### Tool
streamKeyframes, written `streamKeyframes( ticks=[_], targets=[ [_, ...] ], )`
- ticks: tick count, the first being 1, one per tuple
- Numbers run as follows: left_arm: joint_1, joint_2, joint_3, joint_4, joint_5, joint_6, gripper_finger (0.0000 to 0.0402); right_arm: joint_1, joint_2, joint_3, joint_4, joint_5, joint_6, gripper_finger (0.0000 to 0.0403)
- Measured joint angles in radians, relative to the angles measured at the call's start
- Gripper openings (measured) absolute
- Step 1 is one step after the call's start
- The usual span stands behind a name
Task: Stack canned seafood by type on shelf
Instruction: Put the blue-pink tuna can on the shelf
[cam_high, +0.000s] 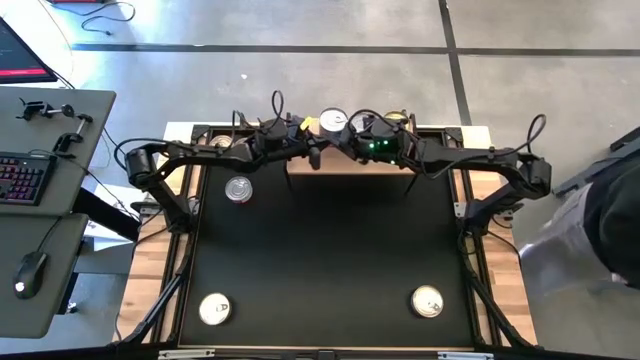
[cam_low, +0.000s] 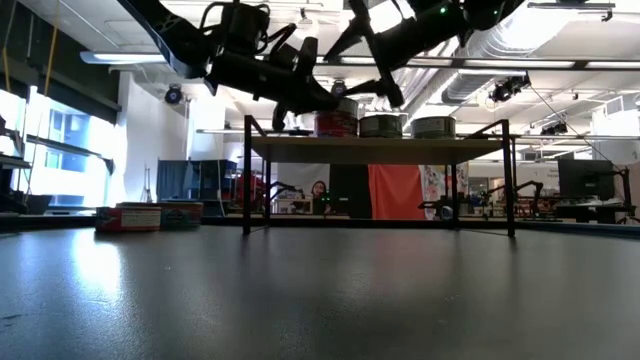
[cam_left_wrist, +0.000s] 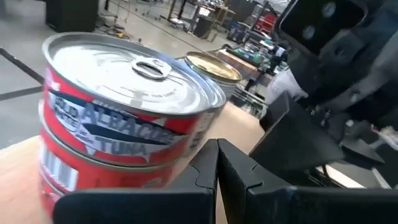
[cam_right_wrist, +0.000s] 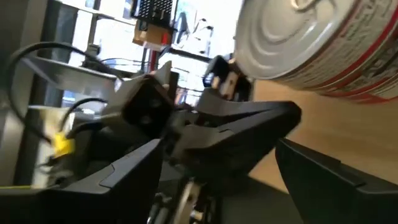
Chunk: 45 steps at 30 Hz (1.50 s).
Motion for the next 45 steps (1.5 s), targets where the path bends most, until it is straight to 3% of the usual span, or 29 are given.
streamKeyframes(
  ticks=[5,13,19,30,36,45],
  targets=[
    [0.000,-0.043,0.000,-0.010,0.093,-0.008,0.0000,0.000,-0.059,0.000,-0.048,-0.007,-0.041,0.0303],
    [-0.021,-0.196,0.000,-0.183,0.253,0.081,0.0000,0.003,-0.134,0.002,-0.077,-0.010,-0.185,0.0303],
    [-0.066,-0.370,-0.066,-0.261,0.275,0.095,0.0000,0.035,-0.144,0.002,-0.077,-0.015,-0.251,0.0303],
    [-0.141,-0.668,-0.303,-0.290,0.078,-0.060,0.0000,0.143,-0.157,0.002,-0.090,-0.094,-0.414,0.0303],
    [-0.214,-0.696,-0.332,-0.381,-0.042,-0.116,0.0000,0.185,-0.190,0.002,-0.106,-0.101,-0.450,0.0303],
    [-0.343,-0.686,-0.332,-0.378,-0.187,-0.204,0.0000,0.252,-0.203,0.002,-0.131,-0.191,-0.486,0.0303]
  ],
)
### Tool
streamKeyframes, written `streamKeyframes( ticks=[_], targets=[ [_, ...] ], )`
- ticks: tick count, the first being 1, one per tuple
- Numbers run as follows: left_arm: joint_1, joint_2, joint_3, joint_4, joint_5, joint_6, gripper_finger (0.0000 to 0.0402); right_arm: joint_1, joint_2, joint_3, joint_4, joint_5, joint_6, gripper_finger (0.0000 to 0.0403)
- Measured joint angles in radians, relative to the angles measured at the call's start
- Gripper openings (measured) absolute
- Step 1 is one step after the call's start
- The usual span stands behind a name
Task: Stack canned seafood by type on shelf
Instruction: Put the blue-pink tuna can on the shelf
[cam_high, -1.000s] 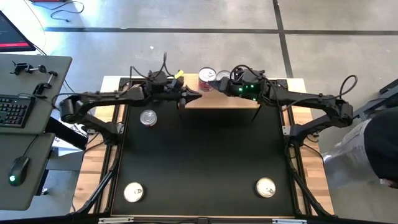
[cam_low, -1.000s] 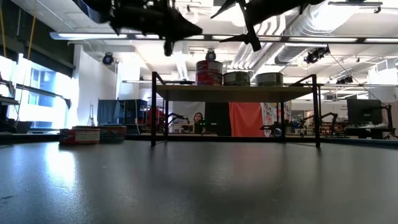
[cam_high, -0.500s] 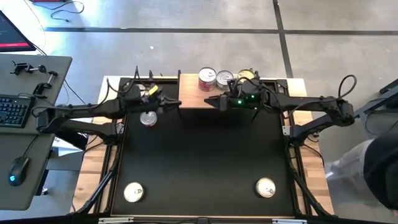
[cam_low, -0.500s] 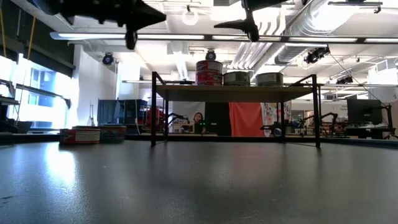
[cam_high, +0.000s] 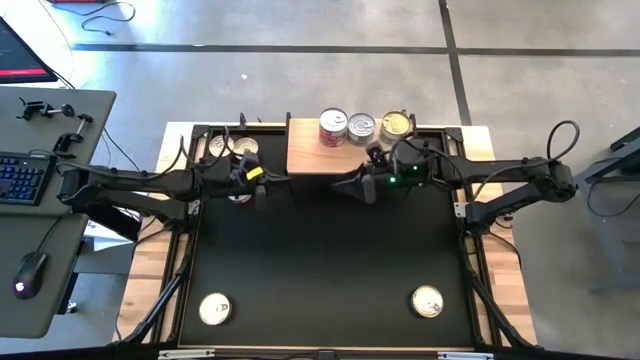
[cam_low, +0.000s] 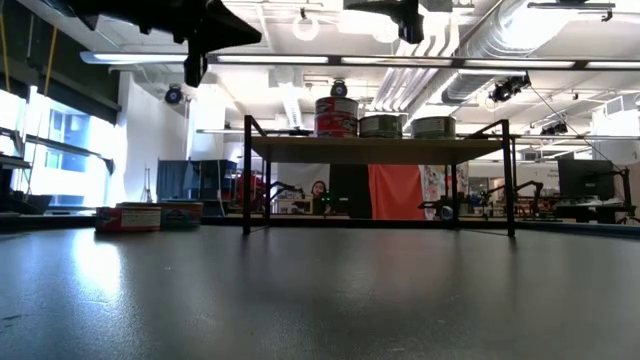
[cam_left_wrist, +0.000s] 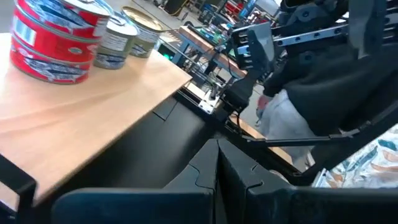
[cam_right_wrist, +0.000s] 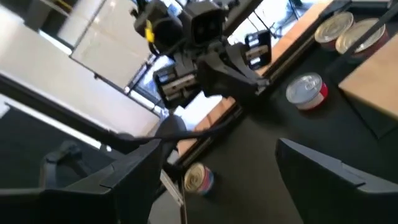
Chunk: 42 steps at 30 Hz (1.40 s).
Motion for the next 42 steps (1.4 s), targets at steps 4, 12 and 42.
streamKeyframes(
  ticks=[4,12,42],
  targets=[
    [-0.056,0.000,0.000,-0.001,-0.033,-0.040,0.0000,0.021,0.000,0.000,-0.023,0.000,-0.014,0.0303],
    [-0.211,0.000,0.000,-0.013,-0.094,-0.096,0.0000,0.070,0.000,0.000,-0.021,0.029,-0.014,0.0303],
    [-0.625,0.023,0.002,0.143,-0.175,-0.029,0.0000,0.351,0.251,0.000,0.340,0.575,0.329,0.0303]
  ],
)
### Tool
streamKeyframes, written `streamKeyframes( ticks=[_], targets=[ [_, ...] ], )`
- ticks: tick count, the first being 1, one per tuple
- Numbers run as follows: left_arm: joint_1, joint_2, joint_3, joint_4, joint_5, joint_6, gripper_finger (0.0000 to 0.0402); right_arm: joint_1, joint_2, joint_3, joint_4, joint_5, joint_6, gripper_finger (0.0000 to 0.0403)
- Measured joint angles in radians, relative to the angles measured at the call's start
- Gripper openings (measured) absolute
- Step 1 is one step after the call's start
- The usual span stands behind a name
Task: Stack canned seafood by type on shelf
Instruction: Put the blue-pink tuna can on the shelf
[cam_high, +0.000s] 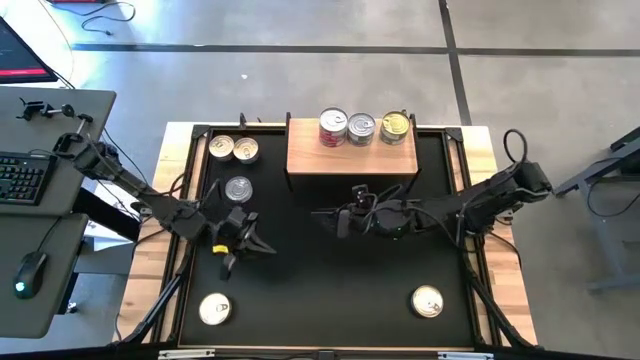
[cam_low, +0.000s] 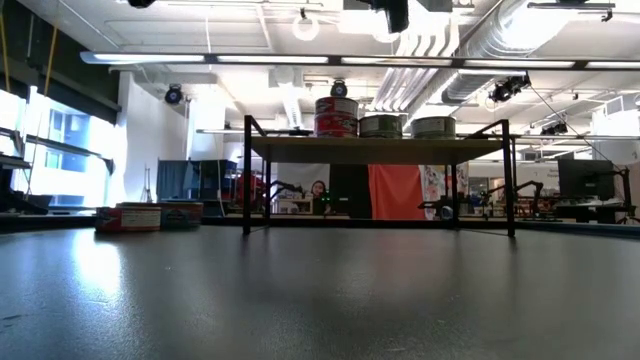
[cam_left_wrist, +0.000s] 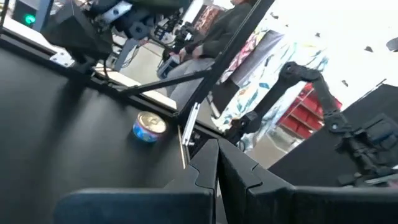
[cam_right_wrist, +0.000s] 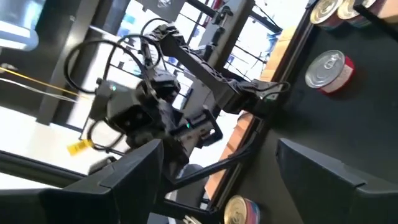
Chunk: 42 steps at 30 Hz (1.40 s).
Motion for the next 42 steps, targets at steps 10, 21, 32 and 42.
streamKeyframes(
  ticks=[10,21,32,42],
  targets=[
    [-0.060,0.153,0.000,0.089,-0.081,-0.083,0.0000,0.029,0.028,0.000,0.056,-0.080,-0.055,0.0303],
    [-0.093,0.369,0.155,0.115,-0.048,-0.007,0.0000,0.096,0.028,0.000,0.145,-0.232,-0.121,0.0303],
    [-0.190,0.382,0.495,-0.575,0.042,-0.017,0.0000,0.148,0.028,0.000,0.142,-0.289,-0.161,0.0303],
    [-0.422,0.422,0.500,-0.839,-0.016,-0.522,0.0000,0.155,0.028,0.000,0.033,-0.310,-0.150,0.0303]
  ],
)
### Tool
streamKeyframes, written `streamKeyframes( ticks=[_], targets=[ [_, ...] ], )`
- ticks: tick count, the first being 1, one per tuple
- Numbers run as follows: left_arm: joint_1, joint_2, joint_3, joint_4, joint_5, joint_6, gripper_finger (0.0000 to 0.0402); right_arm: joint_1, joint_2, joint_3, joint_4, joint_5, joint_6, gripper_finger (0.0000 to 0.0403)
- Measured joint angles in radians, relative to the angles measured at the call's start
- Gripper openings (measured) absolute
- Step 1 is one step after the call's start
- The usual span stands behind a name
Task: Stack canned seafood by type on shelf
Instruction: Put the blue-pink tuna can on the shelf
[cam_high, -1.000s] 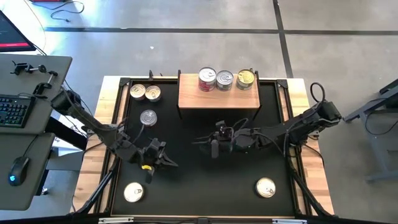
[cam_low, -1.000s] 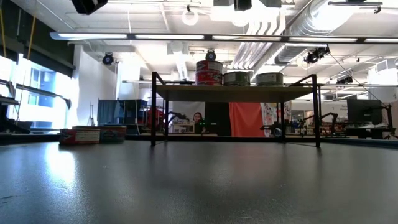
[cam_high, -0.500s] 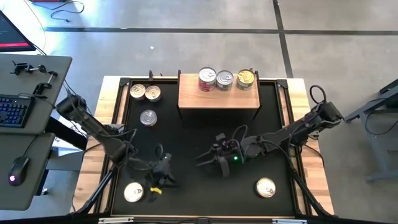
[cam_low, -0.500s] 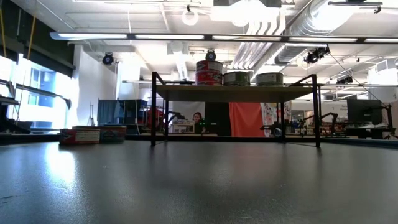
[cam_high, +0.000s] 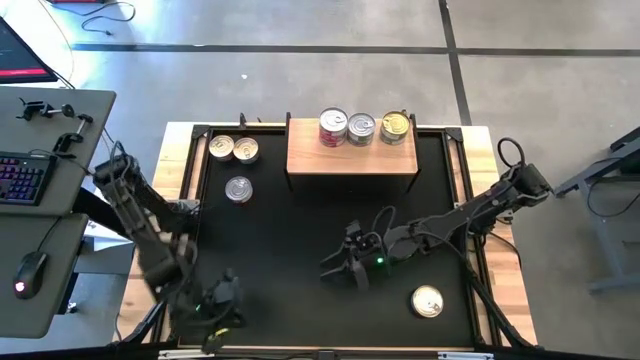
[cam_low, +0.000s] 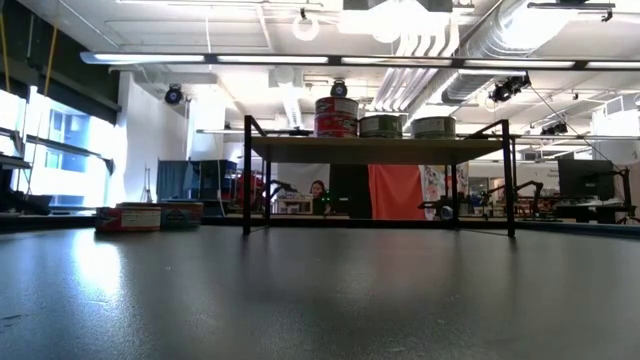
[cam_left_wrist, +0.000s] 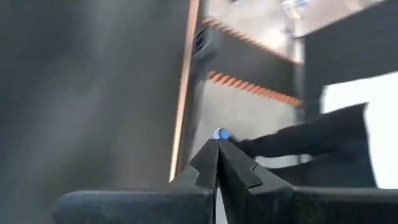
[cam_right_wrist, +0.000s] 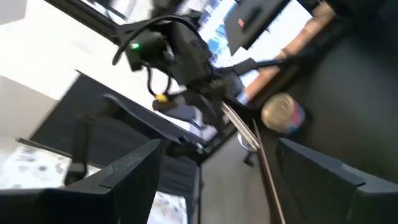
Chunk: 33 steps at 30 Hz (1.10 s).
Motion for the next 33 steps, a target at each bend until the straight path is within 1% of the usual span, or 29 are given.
streamKeyframes(
  ticks=[4,7,9,10,12,14,15,16,17,21,24,30,33],
  targets=[
    [-0.118,0.028,-0.014,-0.001,-0.117,-0.217,0.0000,0.006,0.008,0.000,-0.087,-0.001,0.022,0.0303],
    [-0.184,0.046,-0.037,-0.026,-0.129,-0.427,0.0000,0.006,0.032,0.000,-0.104,-0.001,0.038,0.0295],
    [-0.214,0.059,-0.040,-0.089,-0.129,-0.583,0.0000,0.001,0.056,0.000,-0.127,-0.001,0.076,0.0269],
    [-0.222,0.068,-0.040,-0.141,-0.122,-0.664,0.0000,-0.001,0.072,0.000,-0.134,-0.001,0.094,0.0249],
    [-0.228,0.092,-0.041,-0.264,-0.089,-0.820,0.0000,-0.006,0.105,0.000,-0.154,-0.001,0.122,0.0189],
    [-0.228,0.114,-0.042,-0.364,-0.051,-0.949,0.0000,-0.012,0.142,0.000,-0.151,-0.002,0.148,0.0105],
    [-0.227,0.121,-0.042,-0.389,-0.037,-0.983,0.0000,-0.015,0.161,0.000,-0.152,-0.002,0.159,0.0059],
    [-0.227,0.131,-0.042,-0.399,-0.026,-0.995,0.0000,-0.015,0.176,0.000,-0.152,-0.003,0.166,0.0030],
    [-0.226,0.142,-0.042,-0.398,-0.018,-0.998,0.0000,-0.017,0.190,0.000,-0.151,-0.003,0.170,0.0019],
    [-0.212,0.182,-0.041,-0.397,0.047,-1.001,0.0000,-0.021,0.219,0.000,-0.149,0.004,0.201,0.0004],
    [-0.202,0.225,-0.041,-0.397,0.068,-1.001,0.0000,-0.021,0.224,0.000,-0.146,0.019,0.208,0.0004],
    [-0.170,0.274,-0.039,-0.385,0.065,-0.996,0.0000,-0.021,0.224,0.000,-0.105,0.019,0.197,0.0001],
    [-0.144,0.293,-0.035,-0.380,0.041,-0.955,0.0000,-0.019,0.219,0.000,-0.052,0.037,0.137,0.0000]
  ],
)
